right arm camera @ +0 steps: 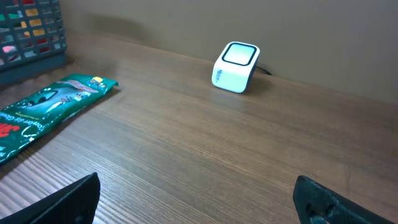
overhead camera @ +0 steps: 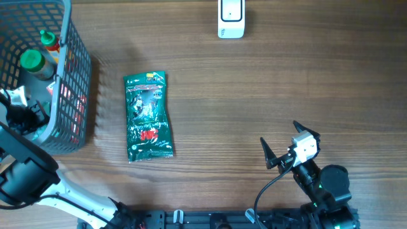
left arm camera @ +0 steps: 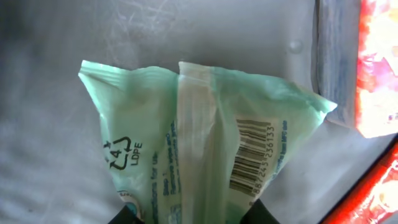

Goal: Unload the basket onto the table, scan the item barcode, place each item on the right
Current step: 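Grasp the pale green tissue pack in the basket with the left gripper, then lift the tissue pack out and place it right of the green bag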

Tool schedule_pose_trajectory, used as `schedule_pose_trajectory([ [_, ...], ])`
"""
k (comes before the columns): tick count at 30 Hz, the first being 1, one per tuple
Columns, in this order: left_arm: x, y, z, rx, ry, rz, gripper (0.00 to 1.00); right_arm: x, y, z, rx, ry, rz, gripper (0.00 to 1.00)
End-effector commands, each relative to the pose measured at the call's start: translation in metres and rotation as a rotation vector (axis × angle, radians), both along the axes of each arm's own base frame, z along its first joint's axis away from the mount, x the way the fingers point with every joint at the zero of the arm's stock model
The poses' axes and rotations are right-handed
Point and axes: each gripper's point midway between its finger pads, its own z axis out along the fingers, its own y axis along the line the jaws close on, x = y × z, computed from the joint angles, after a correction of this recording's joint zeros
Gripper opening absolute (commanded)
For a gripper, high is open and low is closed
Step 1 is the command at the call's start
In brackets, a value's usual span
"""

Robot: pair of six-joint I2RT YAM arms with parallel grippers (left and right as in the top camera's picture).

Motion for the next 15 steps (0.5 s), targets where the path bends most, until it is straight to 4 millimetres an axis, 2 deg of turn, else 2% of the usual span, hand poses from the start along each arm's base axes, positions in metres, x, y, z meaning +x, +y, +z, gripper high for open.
schedule_pose_trajectory([
  [1,0.009,0.002,0.018,-0.011,-0.035,0.031,0.20,-0.001,0.001,0.007,0.003,-0.022,0.011,1.00],
  [5,0.024,0.014,0.068,0.044,-0.119,0.066,0.24,-0.001,0.001,0.007,0.003,-0.022,0.011,1.00],
  [7,0.033,0.023,0.102,0.087,-0.180,0.106,0.24,-0.001,0.001,0.007,0.003,-0.022,0.011,0.99],
  [9,0.046,0.023,0.142,0.102,-0.284,0.109,0.24,-0.001,0.001,0.007,0.003,-0.022,0.011,1.00],
  [11,0.061,0.014,0.184,0.092,-0.419,0.070,0.24,-0.001,0.001,0.007,0.004,-0.022,0.011,1.00],
  [14,0.085,-0.028,0.276,0.012,-0.741,-0.080,0.24,-0.001,0.001,0.007,0.003,-0.022,0.011,1.00],
  [15,0.088,-0.042,0.299,-0.012,-0.820,-0.132,0.23,-0.001,0.001,0.007,0.004,-0.022,0.011,1.00],
])
